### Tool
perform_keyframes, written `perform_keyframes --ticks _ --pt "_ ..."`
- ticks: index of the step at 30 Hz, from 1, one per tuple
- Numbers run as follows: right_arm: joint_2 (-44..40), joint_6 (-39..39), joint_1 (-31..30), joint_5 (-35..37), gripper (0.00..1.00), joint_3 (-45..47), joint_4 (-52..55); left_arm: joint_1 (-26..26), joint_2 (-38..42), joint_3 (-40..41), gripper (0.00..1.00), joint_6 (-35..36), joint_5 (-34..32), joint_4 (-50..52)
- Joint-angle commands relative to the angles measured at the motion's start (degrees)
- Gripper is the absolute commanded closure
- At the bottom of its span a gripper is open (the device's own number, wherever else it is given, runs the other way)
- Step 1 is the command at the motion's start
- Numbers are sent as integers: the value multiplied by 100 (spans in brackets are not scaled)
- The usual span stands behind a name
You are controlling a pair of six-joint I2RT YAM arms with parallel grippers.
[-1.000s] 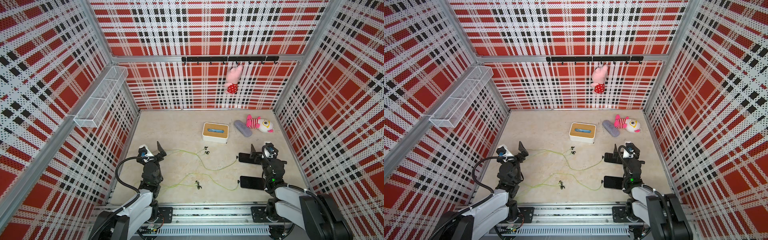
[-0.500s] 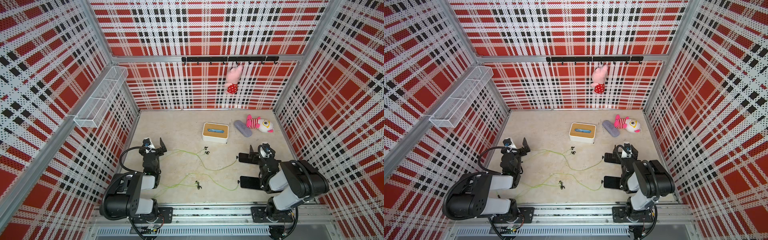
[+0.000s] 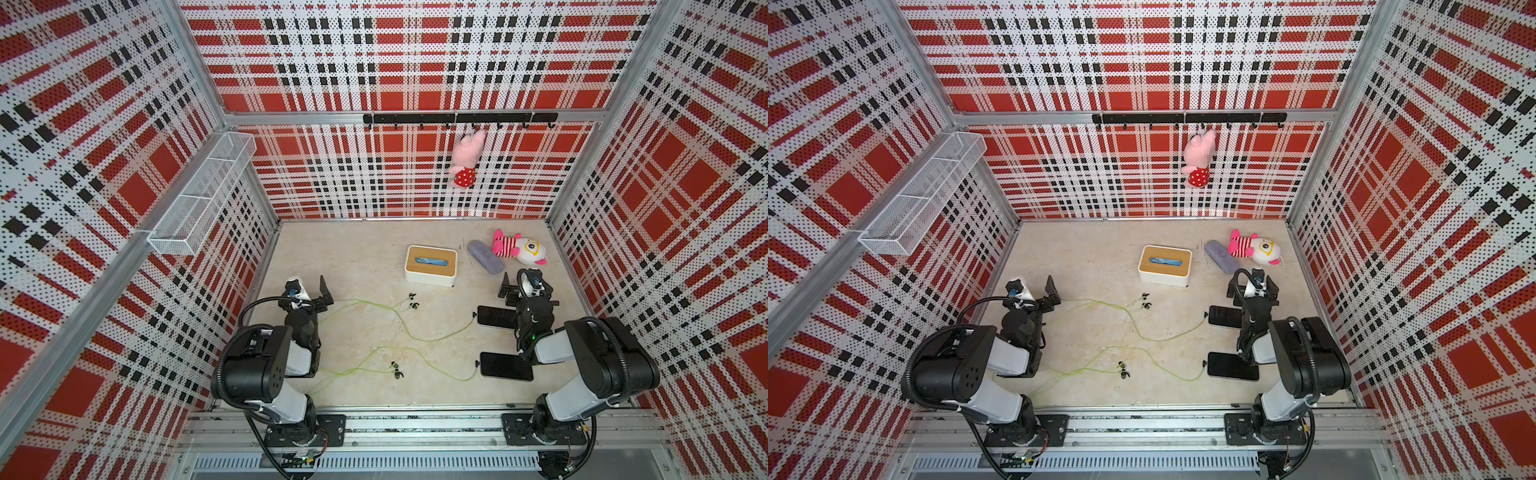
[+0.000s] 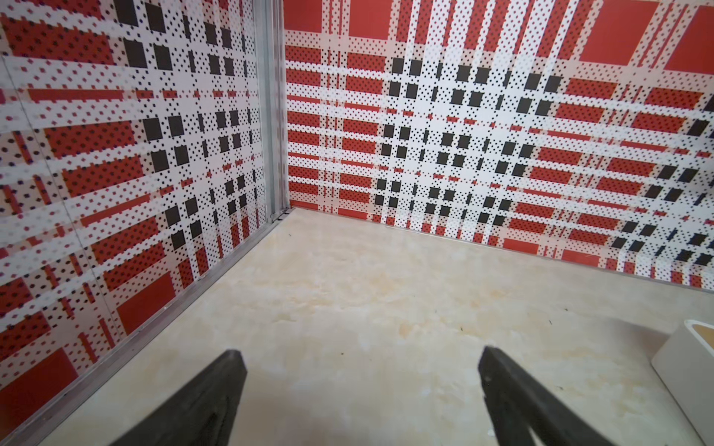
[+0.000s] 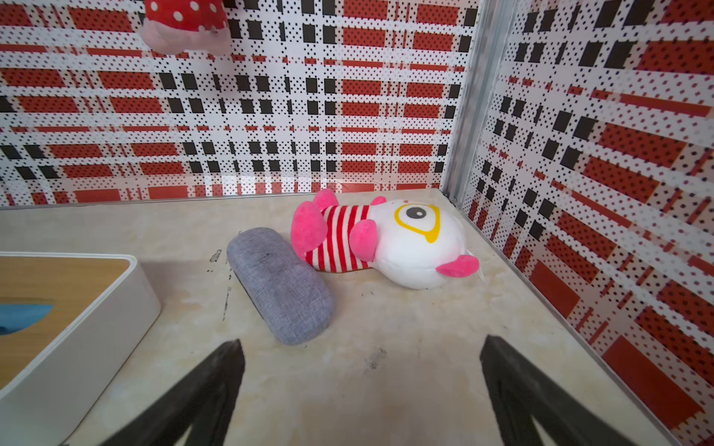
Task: Plug wired earphones into phones
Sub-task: Reset both arms
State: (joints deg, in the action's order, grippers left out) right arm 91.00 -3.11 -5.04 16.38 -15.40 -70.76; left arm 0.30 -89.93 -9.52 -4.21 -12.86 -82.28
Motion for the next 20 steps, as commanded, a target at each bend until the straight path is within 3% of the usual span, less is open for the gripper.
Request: perform_keyframes --ticks 1,20 --pt "-57 -102 54 218 0 -16 141 -6 -35 -86 2 -16 -219 -142" --pt "-76 -62 73 89 0 17 127 -60 -42 -129 2 52 -291 -69"
